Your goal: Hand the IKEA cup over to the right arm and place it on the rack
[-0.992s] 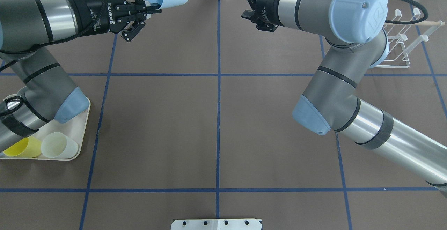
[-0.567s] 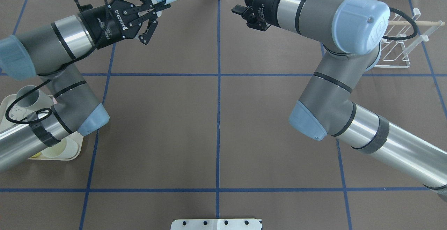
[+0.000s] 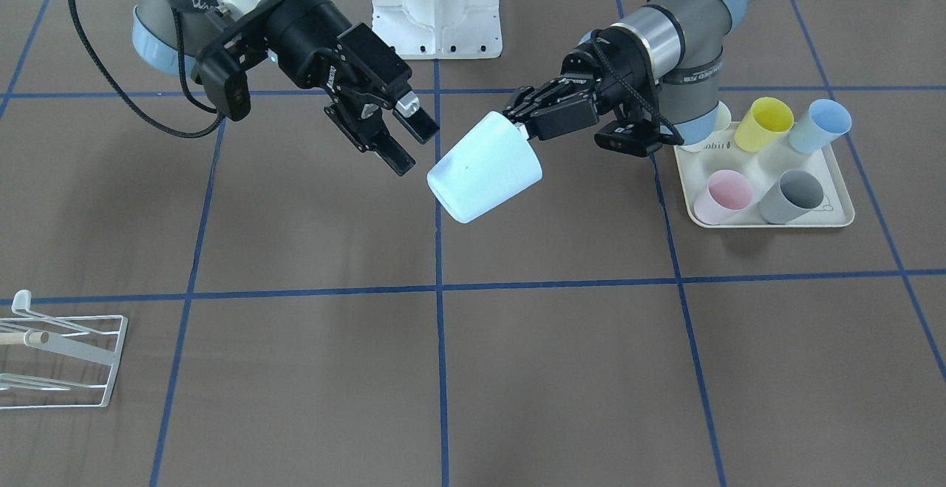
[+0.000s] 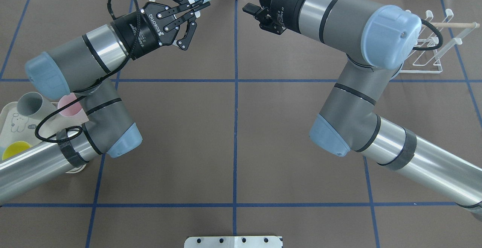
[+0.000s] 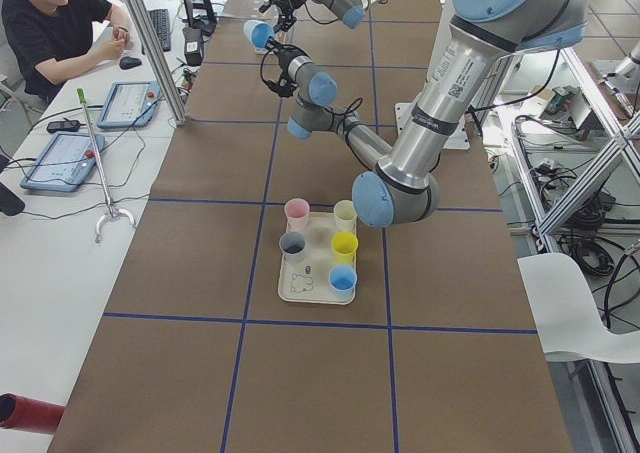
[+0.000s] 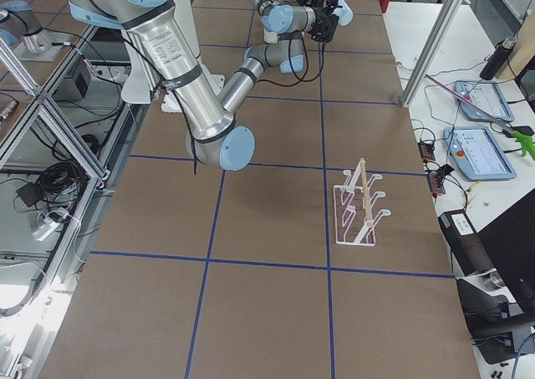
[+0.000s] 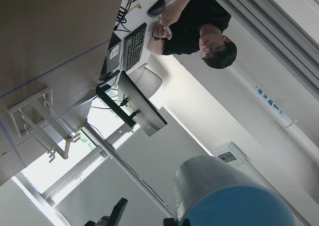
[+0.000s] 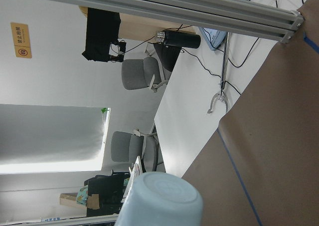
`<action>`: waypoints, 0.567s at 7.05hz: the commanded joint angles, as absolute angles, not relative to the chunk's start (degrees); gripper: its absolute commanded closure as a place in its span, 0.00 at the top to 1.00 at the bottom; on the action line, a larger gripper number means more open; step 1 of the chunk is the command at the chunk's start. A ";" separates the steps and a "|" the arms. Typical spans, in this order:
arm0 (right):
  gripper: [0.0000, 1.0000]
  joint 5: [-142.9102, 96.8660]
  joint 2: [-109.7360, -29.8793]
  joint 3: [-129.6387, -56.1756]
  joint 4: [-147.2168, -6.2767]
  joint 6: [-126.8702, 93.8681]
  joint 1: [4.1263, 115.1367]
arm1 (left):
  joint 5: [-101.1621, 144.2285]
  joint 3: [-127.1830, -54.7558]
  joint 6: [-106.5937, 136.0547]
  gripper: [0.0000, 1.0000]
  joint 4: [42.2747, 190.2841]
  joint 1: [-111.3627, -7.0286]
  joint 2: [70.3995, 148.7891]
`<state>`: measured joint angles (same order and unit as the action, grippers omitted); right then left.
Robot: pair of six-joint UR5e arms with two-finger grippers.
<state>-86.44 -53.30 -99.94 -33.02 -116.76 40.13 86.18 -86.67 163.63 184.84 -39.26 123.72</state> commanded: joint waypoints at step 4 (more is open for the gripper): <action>1.00 -85.61 -53.53 -98.97 -30.85 -118.04 39.73 | 82.72 -86.66 163.83 0.00 185.27 -35.35 126.30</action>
<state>-85.62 -53.52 -99.11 -30.88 -117.95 39.82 84.04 -86.64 163.83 185.28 -36.71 125.72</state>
